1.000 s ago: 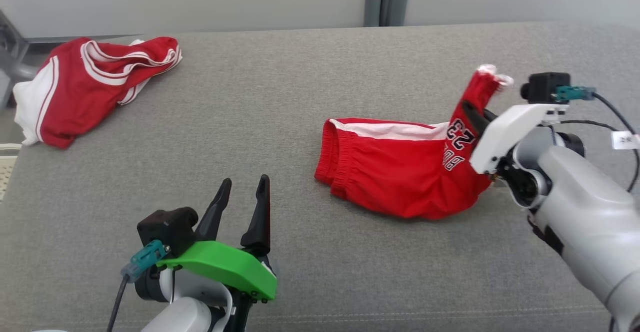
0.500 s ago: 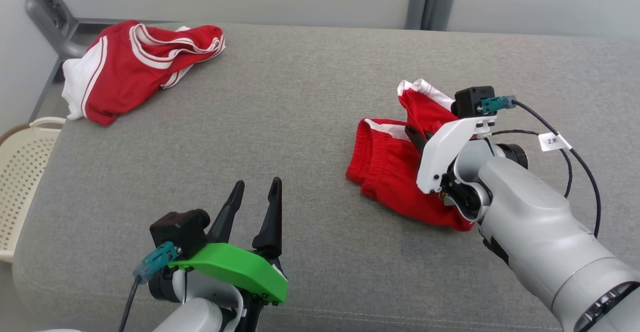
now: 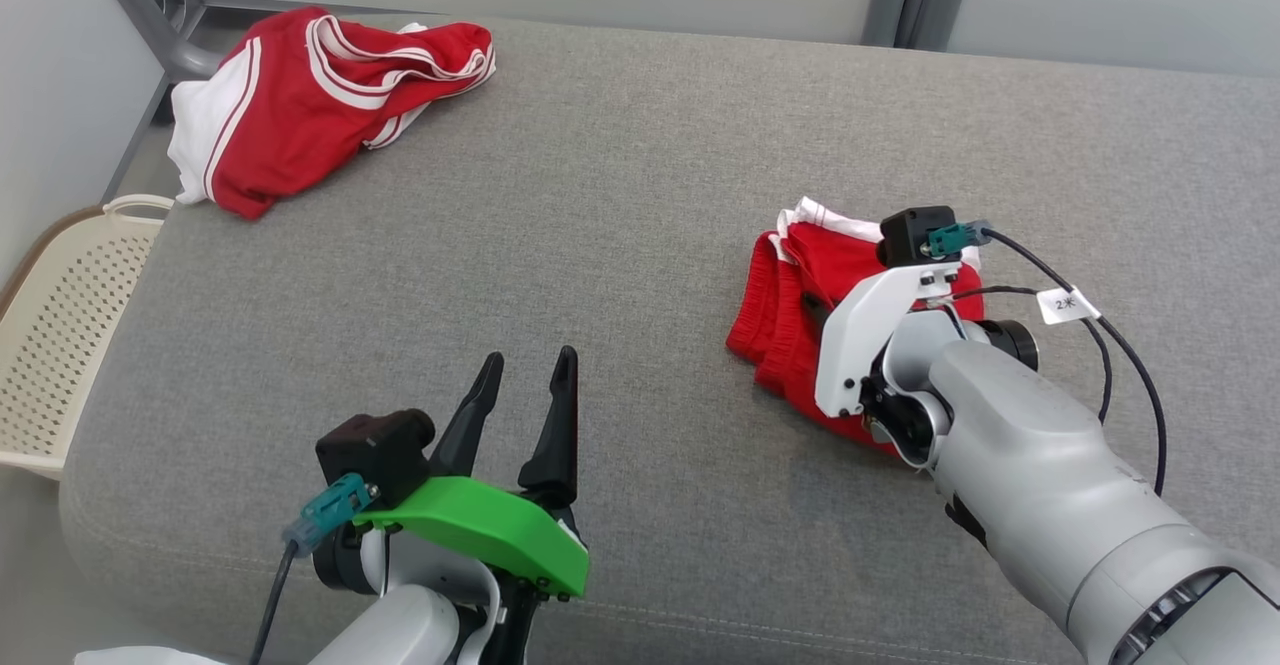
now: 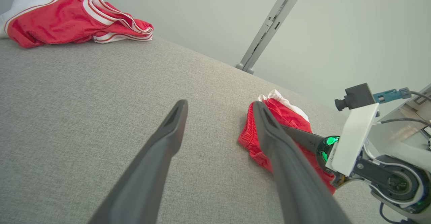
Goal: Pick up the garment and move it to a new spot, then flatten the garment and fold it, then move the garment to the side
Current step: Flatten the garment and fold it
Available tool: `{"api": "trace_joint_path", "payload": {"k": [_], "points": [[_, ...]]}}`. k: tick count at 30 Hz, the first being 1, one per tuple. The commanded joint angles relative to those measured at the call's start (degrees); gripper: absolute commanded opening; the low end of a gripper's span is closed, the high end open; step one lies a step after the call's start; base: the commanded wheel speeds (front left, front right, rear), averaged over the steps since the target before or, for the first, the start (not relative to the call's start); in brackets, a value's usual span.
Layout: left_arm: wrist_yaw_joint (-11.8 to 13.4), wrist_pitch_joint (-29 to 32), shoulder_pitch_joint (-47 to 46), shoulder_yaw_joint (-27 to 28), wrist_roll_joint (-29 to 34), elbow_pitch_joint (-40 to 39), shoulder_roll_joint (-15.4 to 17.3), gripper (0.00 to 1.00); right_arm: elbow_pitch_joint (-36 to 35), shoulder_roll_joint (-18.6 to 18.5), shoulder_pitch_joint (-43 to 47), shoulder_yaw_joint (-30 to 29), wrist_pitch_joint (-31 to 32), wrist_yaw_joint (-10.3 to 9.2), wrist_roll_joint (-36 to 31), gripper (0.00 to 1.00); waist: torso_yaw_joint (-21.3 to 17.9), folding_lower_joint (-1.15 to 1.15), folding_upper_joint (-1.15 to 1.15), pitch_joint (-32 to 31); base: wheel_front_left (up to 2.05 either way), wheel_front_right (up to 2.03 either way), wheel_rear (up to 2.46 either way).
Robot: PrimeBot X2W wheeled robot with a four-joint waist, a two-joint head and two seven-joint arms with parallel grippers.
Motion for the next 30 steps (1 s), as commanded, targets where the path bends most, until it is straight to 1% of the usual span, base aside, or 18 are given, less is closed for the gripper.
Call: {"api": "trace_joint_path", "payload": {"k": [1,2,3,8,12,16,21,22,23,24,25,26,30], "points": [[-0.23,-0.12,-0.57,0.13,-0.37,0.25,-0.10,1.00,0.33,0.13,-0.70,0.15,-0.37,-0.02,-0.35,0.37,-0.08,0.00,0.00,-0.06,0.00,0.00,0.00],[-0.27,-0.18,-0.55,0.16,-0.39,0.33,-0.12,1.00,0.57,0.27,-0.68,0.33,-0.52,-0.02,-0.51,0.67,-0.17,0.00,0.00,-0.12,0.00,0.00,0.00],[-0.27,-0.23,-0.51,0.16,-0.41,0.41,-0.15,1.00,0.64,0.46,-0.60,0.42,-0.63,-0.02,-0.61,1.00,-0.29,0.00,0.00,-0.21,0.00,0.00,0.00],[0.09,-0.33,0.14,0.30,-0.58,0.50,0.08,1.00,-1.48,1.15,-0.32,1.46,-1.33,-0.02,-0.55,1.00,-1.71,0.00,0.00,-0.92,0.00,0.00,0.00],[0.43,-0.36,0.73,0.42,-0.58,0.13,0.43,1.00,-4.39,0.80,-0.87,1.64,-2.68,-0.02,-0.20,1.00,-3.43,0.00,0.00,-1.60,0.00,0.00,0.00],[0.96,-0.33,1.24,0.48,-0.61,-0.39,0.77,1.00,-7.62,-1.04,-0.87,1.00,-4.38,-0.02,0.42,1.00,-5.30,0.00,0.00,-2.27,0.00,0.00,0.00],[1.50,-0.07,1.71,0.19,-0.25,-1.35,1.08,1.00,-10.27,-4.80,-0.38,-1.05,-6.66,-0.02,0.79,1.00,-7.14,0.00,0.00,-2.60,0.00,0.00,0.00],[1.58,0.05,1.75,0.04,-0.15,-1.51,1.08,1.00,-10.33,-5.67,-0.12,-1.65,-6.99,-0.02,0.86,0.76,-7.33,0.00,0.00,-2.60,0.00,0.00,0.00],[1.56,0.18,1.80,-0.11,-0.08,-1.65,1.08,1.00,-10.26,-6.46,0.17,-2.20,-7.29,-0.02,0.86,0.41,-7.47,0.00,0.00,-2.57,0.00,0.00,0.00],[1.64,0.28,1.84,-0.26,0.03,-1.81,1.07,1.00,-10.15,-7.16,0.46,-2.59,-7.36,-0.02,0.75,0.22,-7.57,0.00,0.00,-2.51,0.00,0.00,0.00],[1.67,0.33,1.87,-0.40,0.15,-1.93,1.06,1.00,-10.07,-7.76,0.75,-2.99,-7.47,-0.02,0.72,0.02,-7.61,0.00,0.00,-2.43,0.00,0.00,0.00],[1.71,0.40,1.86,-0.53,0.23,-2.05,1.02,1.00,-10.09,-8.30,1.03,-3.38,-7.45,-0.02,0.80,0.00,-7.60,0.00,0.00,-2.33,0.00,0.00,0.00],[1.76,0.55,1.69,-1.17,0.56,-2.57,0.75,1.00,-10.43,-10.65,2.81,-4.37,-6.66,-0.02,1.07,0.00,-7.06,0.00,0.00,-1.67,0.00,0.00,0.00]]}}
